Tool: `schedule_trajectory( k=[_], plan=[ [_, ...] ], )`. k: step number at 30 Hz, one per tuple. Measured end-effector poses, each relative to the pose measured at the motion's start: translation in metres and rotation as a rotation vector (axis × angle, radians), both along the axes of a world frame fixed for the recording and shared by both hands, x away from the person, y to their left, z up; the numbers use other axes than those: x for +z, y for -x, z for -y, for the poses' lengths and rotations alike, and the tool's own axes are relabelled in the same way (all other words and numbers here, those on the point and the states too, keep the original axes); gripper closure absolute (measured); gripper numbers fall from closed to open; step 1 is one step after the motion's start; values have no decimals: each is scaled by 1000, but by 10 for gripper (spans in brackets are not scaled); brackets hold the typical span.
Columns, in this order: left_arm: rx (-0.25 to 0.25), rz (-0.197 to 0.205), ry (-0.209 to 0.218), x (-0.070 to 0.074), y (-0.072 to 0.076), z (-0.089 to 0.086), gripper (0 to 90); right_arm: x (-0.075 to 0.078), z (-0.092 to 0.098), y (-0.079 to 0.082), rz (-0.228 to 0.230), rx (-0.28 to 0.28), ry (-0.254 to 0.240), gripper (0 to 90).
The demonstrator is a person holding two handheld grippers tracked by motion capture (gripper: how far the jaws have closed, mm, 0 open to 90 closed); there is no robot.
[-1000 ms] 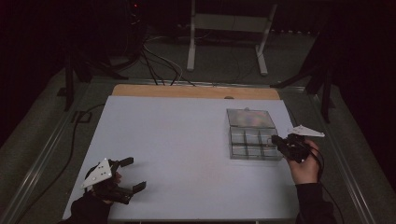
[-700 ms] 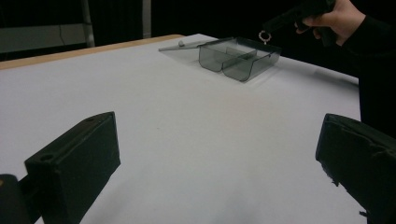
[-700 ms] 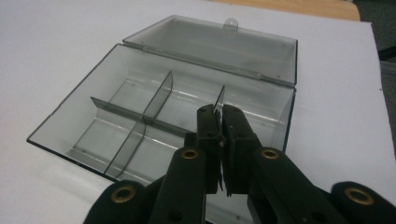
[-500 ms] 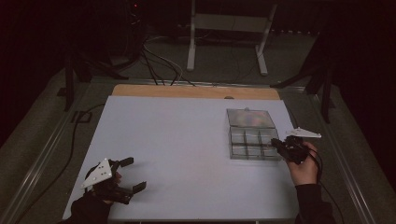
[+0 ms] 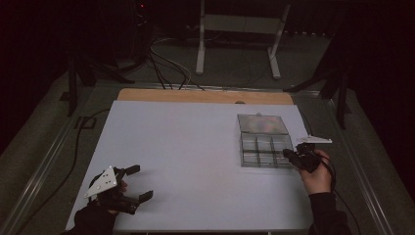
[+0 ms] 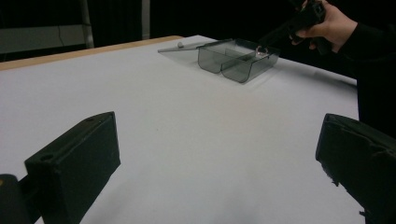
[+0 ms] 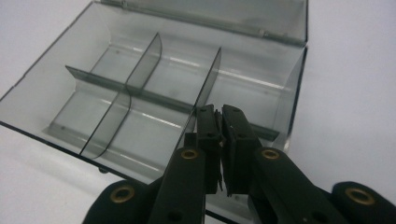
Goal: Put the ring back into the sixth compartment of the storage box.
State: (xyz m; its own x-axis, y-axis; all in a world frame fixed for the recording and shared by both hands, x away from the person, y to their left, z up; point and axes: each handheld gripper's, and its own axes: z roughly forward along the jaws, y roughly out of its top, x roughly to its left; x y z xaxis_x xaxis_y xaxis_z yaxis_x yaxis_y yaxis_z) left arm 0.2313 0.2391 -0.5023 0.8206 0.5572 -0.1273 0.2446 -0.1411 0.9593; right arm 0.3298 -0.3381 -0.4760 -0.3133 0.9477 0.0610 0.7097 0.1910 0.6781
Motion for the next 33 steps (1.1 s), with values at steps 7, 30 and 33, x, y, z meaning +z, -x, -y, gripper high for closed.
schedule_trajectory(
  k=[7, 30, 33],
  plan=[
    [-3, -2, 1, 0, 0, 0, 8, -5, 0, -2, -39, 3, 10, 862],
    [-5, -3, -2, 0, 0, 0, 8, 12, -6, 4, 102, 143, -110, 130],
    [-2, -2, 2, 0, 0, 0, 8, 14, -9, 5, 120, 155, -111, 77]
  ],
)
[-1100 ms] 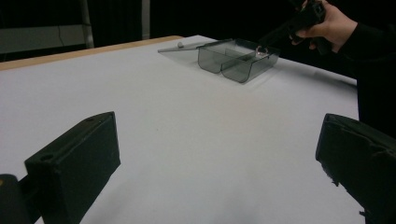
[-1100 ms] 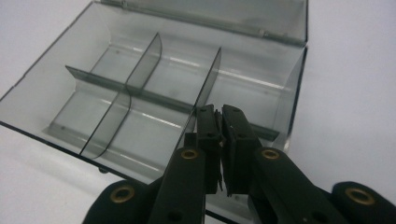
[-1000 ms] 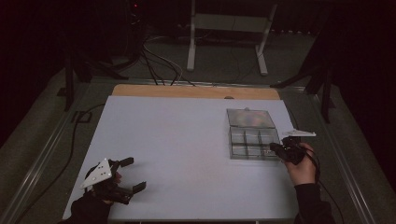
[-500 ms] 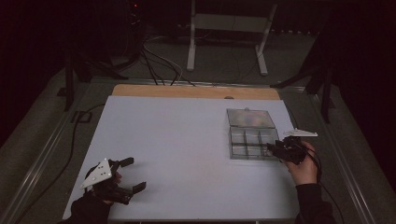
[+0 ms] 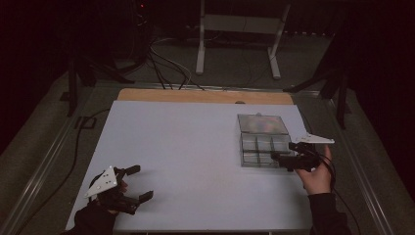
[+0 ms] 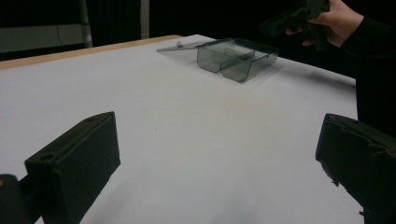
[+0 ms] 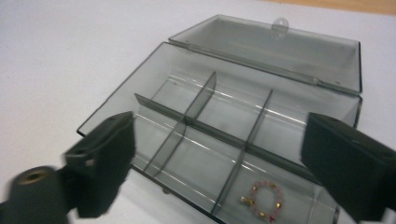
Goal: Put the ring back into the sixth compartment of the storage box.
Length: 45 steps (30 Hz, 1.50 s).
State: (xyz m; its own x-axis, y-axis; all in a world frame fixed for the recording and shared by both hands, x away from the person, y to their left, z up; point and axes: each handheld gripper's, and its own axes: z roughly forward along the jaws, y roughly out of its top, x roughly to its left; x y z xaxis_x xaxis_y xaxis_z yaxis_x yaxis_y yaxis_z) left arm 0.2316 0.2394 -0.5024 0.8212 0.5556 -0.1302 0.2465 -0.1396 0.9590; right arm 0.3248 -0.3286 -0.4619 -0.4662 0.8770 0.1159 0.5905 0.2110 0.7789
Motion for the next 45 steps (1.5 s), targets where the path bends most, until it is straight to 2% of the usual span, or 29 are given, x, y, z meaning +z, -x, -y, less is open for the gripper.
schedule_trajectory(
  k=[4, 5, 7, 17, 28, 32, 37, 45],
  plan=[
    [-6, -1, -5, 0, -1, 1, 8, 6, -7, 4, 47, 21, 25, 12],
    [-7, 0, -4, 0, -1, 2, 8, 8, -8, 5, 43, 30, 29, 12],
    [-8, 0, -4, 0, -1, 2, 8, 11, -12, 8, 56, 38, 15, 12],
    [-9, 0, -5, 0, -1, 2, 8, 15, -21, 17, 17, 88, -49, 12],
    [-12, 1, -5, 0, -1, 2, 8, 2, -21, 34, -21, 109, -59, 12],
    [-13, 0, -8, 0, -2, 3, 8, -5, -20, 41, -21, 113, -45, 12],
    [-13, 1, -7, 0, -2, 3, 8, -11, -19, 48, -28, 119, -52, 12],
    [-12, -1, -6, 0, -2, 3, 8, -30, -21, 63, -59, 151, -46, 12]
  ],
)
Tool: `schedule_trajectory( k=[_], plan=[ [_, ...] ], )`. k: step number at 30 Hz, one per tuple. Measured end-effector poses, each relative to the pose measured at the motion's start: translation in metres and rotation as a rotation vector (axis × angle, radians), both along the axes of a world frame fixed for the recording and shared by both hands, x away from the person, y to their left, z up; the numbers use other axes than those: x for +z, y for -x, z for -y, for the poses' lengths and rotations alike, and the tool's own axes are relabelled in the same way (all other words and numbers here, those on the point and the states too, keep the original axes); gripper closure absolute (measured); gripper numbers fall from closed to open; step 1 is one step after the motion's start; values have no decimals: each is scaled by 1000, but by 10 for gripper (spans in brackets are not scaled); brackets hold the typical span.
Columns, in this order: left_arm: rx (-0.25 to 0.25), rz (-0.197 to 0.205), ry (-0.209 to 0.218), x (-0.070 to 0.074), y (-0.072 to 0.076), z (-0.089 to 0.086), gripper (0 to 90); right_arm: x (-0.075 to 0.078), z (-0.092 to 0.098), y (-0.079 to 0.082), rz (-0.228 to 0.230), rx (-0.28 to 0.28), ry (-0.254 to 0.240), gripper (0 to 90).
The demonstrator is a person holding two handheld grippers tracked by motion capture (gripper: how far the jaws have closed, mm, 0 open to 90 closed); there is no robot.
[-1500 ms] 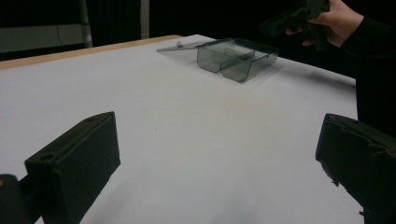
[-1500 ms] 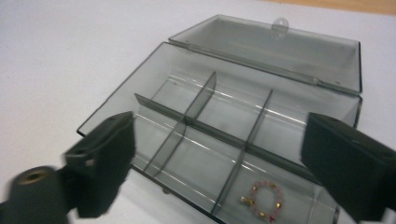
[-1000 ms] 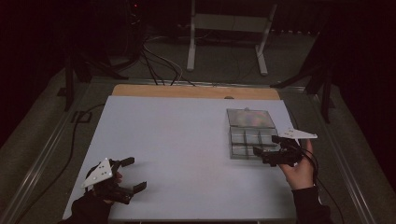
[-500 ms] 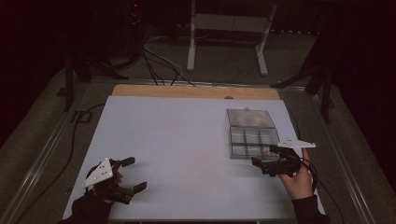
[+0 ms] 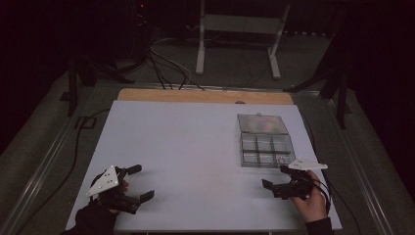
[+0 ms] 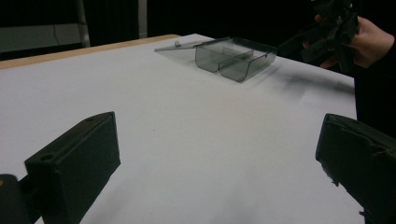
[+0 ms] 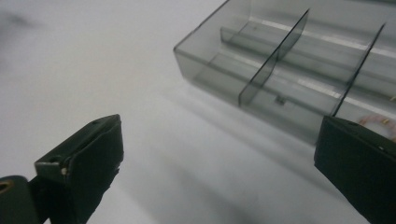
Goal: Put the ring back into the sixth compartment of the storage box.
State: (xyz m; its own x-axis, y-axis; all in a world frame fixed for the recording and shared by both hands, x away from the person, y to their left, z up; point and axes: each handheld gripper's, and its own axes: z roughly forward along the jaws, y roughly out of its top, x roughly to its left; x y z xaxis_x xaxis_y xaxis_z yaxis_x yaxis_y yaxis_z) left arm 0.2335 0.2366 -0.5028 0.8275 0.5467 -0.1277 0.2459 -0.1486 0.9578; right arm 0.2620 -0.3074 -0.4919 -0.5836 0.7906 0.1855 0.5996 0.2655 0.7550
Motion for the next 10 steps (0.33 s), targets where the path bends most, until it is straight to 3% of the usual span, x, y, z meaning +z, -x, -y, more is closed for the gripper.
schedule_trajectory(
  k=[10],
  plan=[
    [-1, 1, -2, 0, 0, 0, 8, -5, 0, 1, -3, 12, 0, 12]
  ],
)
